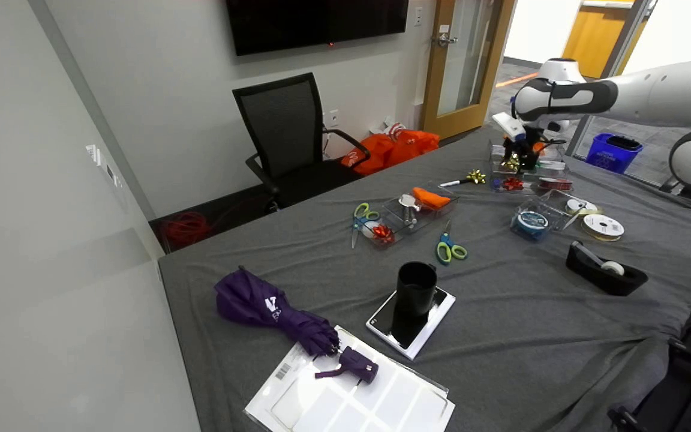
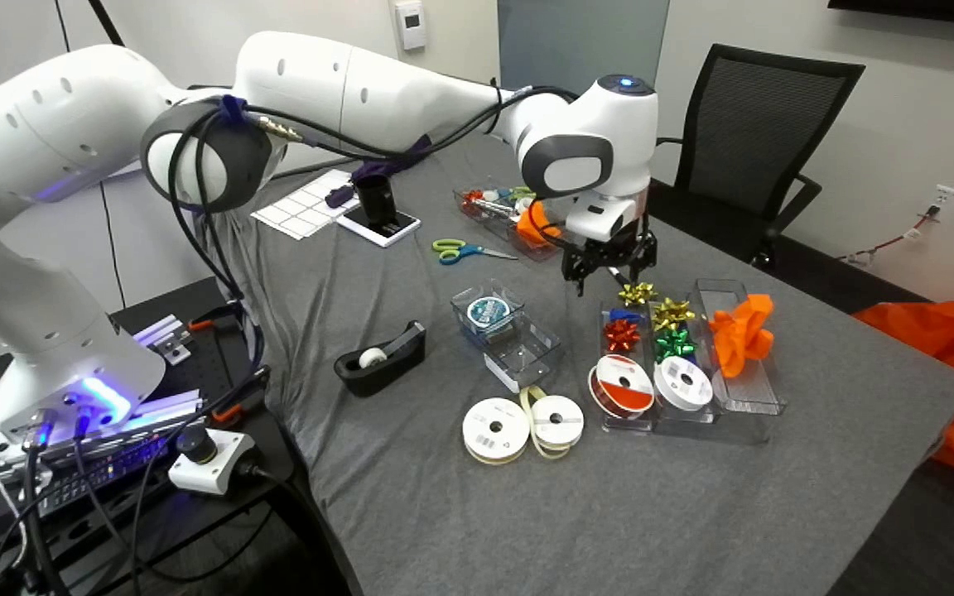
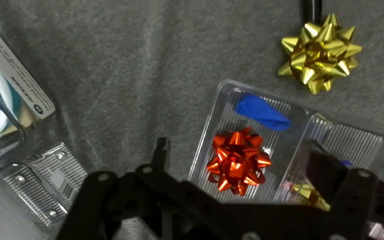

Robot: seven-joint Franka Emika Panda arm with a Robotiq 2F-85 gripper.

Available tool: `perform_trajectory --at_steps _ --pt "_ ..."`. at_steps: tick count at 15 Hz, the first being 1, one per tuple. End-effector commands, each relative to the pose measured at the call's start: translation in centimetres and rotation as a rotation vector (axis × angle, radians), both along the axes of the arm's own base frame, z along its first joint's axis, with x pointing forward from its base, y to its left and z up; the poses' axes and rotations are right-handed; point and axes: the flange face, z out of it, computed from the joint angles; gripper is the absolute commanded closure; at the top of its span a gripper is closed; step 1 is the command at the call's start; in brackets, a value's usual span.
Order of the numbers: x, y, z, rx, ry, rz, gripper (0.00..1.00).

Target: Remove the red ribbons from the clear case on the left and then put them in the bottom compartment of the clear case on the right

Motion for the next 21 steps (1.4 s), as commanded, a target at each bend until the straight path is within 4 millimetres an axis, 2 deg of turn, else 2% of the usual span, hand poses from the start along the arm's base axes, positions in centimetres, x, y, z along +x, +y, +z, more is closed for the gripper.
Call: perform_trajectory --at_steps 1,4,6,7,8,15,18,21 --pt "0.5 2.6 1.7 0.069 0.010 0.143 0.00" --pt "1.0 4.6 1.9 0.063 0.012 0.288 0.00" --pt "1.1 5.1 1.6 0.044 0.010 0.406 0.00" --pt "0.9 4.6 1.7 0.035 0.006 0.399 0.00" --pt "1.7 4.9 1.2 0.036 -0.001 0.347 0.00" --pt "1.4 4.7 1.2 0.035 0.003 0.376 0.00" --pt "1.1 6.6 0.7 0.039 0.091 0.422 0.00" --pt "1.4 9.6 0.4 0.057 0.142 0.482 0.00"
